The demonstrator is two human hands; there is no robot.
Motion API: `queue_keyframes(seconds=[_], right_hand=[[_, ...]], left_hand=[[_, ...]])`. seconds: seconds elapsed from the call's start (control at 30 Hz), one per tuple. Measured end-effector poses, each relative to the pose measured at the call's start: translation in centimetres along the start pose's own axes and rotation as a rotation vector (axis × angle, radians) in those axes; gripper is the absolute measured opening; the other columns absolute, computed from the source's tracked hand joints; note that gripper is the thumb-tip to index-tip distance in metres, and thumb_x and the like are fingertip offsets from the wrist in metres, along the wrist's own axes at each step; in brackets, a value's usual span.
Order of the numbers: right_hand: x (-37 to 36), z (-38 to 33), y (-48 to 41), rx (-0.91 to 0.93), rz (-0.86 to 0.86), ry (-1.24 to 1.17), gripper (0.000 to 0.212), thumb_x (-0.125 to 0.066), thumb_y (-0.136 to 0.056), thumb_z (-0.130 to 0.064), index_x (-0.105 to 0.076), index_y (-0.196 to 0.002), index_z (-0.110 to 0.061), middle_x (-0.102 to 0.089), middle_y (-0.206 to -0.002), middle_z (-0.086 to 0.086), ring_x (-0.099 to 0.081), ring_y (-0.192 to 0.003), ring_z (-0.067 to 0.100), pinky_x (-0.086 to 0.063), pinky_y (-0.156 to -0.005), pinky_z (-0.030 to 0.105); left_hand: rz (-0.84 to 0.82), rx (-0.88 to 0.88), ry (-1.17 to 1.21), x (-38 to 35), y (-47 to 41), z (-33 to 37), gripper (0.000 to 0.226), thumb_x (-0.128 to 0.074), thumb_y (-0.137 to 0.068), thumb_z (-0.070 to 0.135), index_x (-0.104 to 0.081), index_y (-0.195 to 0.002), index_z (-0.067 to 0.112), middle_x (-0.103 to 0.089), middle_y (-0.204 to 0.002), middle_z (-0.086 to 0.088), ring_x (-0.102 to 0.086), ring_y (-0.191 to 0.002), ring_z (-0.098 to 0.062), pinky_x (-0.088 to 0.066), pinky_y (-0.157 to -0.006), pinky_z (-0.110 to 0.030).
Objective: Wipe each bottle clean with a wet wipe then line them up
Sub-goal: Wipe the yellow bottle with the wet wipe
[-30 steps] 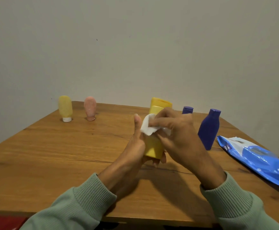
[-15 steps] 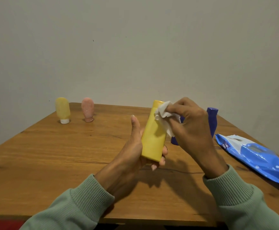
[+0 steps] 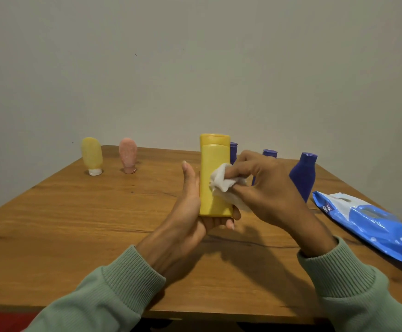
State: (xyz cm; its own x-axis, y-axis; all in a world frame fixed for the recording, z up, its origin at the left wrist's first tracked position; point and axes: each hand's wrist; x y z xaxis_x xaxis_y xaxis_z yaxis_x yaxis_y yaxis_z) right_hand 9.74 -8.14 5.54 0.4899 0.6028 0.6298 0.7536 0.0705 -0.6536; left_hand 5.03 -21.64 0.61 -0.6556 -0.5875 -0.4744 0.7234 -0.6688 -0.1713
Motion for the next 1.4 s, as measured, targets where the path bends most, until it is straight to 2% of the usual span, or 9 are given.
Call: queue_keyframes(seconds=[0.17,0.27,0.43,0.67,0.73,0.8,0.93,1.2,1.4], right_hand=[[0.0,-1.2,0.4,0.067,-0.246,0.085,0.02,-0.075,-0.078,-0.018,-0.074,-0.098,-0.019,-0.05,-0.083,-0.023,-0.054,-0.083,0.001,-0.046,-0.072,0.014],[-0.3,-1.3,0.5,0.108,-0.281,0.096,0.02,-0.075,-0.078,-0.018,-0.074,-0.098,-0.022,-0.052,-0.083,-0.022,-0.054,-0.083,0.001,-0.045,-0.076,0.019],[-0.8,-0.5,0.3,0.08,0.012,0.017,0.016,-0.074,-0.079,-0.014,-0.074,-0.096,-0.017,-0.055,-0.08,-0.018,-0.056,-0.079,0.003,-0.044,-0.065,0.009],[-0.8,0.5,0.0,0.043,0.385,0.032,0.016,-0.068,-0.083,-0.027,-0.071,-0.098,-0.023,-0.057,-0.083,-0.009,-0.054,-0.076,0.008,-0.048,-0.065,0.048],[-0.8,0.4,0.0,0.031,0.403,0.01,0.017,-0.067,-0.083,-0.027,-0.071,-0.098,-0.022,-0.057,-0.083,-0.009,-0.055,-0.077,0.008,-0.05,-0.068,0.043],[-0.7,0.1,0.0,0.027,0.36,-0.019,0.015,-0.07,-0.082,-0.017,-0.071,-0.097,-0.019,-0.054,-0.081,-0.013,-0.055,-0.077,0.007,-0.049,-0.067,0.021],[-1.1,-0.4,0.2,-0.022,0.135,-0.018,0.017,-0.071,-0.081,-0.014,-0.073,-0.097,-0.016,-0.05,-0.081,-0.025,-0.053,-0.083,-0.006,-0.044,-0.069,0.006],[-0.6,-1.5,0.3,-0.018,-0.184,0.055,0.02,-0.073,-0.079,-0.013,-0.074,-0.098,-0.018,-0.049,-0.076,-0.027,-0.052,-0.075,-0.006,-0.041,-0.062,0.006],[-0.3,-0.3,0.1,-0.049,0.08,-0.022,0.013,-0.072,-0.079,-0.009,-0.075,-0.088,-0.018,-0.058,-0.077,-0.017,-0.056,-0.078,0.002,-0.049,-0.062,0.016]], left_hand=[[0.106,0.021,0.086,0.1,-0.4,0.3,0.079,-0.018,-0.087,0.074,-0.05,-0.133,0.018,-0.066,-0.121,-0.017,-0.066,-0.108,-0.033,-0.054,-0.089,-0.052],[0.11,0.038,0.108,0.1,-0.3,0.5,0.08,-0.018,-0.087,0.074,-0.053,-0.128,0.016,-0.068,-0.119,-0.016,-0.066,-0.11,-0.03,-0.055,-0.09,-0.047],[0.036,0.019,-0.086,0.0,-0.2,-0.5,0.083,-0.014,-0.085,0.075,-0.057,-0.125,0.016,-0.067,-0.109,-0.021,-0.065,-0.089,-0.035,-0.053,-0.076,-0.048],[-0.105,0.035,-0.199,0.0,0.1,-1.1,0.079,-0.009,-0.085,0.075,-0.051,-0.128,0.025,-0.061,-0.098,-0.023,-0.061,-0.085,-0.035,-0.052,-0.068,-0.04],[-0.11,0.035,-0.225,0.0,0.2,-1.0,0.079,-0.009,-0.084,0.075,-0.048,-0.13,0.024,-0.061,-0.097,-0.023,-0.06,-0.086,-0.035,-0.052,-0.068,-0.04],[-0.09,0.015,-0.229,-0.2,0.2,-0.8,0.077,-0.007,-0.085,0.073,-0.052,-0.127,0.026,-0.06,-0.098,-0.023,-0.06,-0.085,-0.035,-0.051,-0.069,-0.041],[0.007,-0.031,-0.151,-0.2,-0.1,-0.4,0.077,-0.012,-0.085,0.074,-0.059,-0.121,0.025,-0.066,-0.106,-0.021,-0.062,-0.086,-0.034,-0.052,-0.069,-0.042],[0.121,-0.013,0.032,0.3,-0.5,0.3,0.084,-0.014,-0.087,0.075,-0.055,-0.13,0.015,-0.069,-0.116,-0.017,-0.069,-0.098,-0.026,-0.059,-0.076,-0.038],[-0.009,0.004,-0.103,-0.1,-0.2,0.0,0.081,-0.009,-0.087,0.073,-0.056,-0.126,0.02,-0.068,-0.095,-0.018,-0.064,-0.074,-0.032,-0.052,-0.062,-0.04]])
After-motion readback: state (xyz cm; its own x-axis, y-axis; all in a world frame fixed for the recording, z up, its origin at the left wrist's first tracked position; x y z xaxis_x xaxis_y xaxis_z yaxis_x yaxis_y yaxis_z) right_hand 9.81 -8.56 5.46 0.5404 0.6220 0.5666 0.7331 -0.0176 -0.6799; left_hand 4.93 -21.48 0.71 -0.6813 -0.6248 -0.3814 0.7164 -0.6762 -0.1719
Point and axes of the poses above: each hand's wrist, its own y-axis away from the middle knuckle, its own x-axis out of the back of the hand, z = x × y
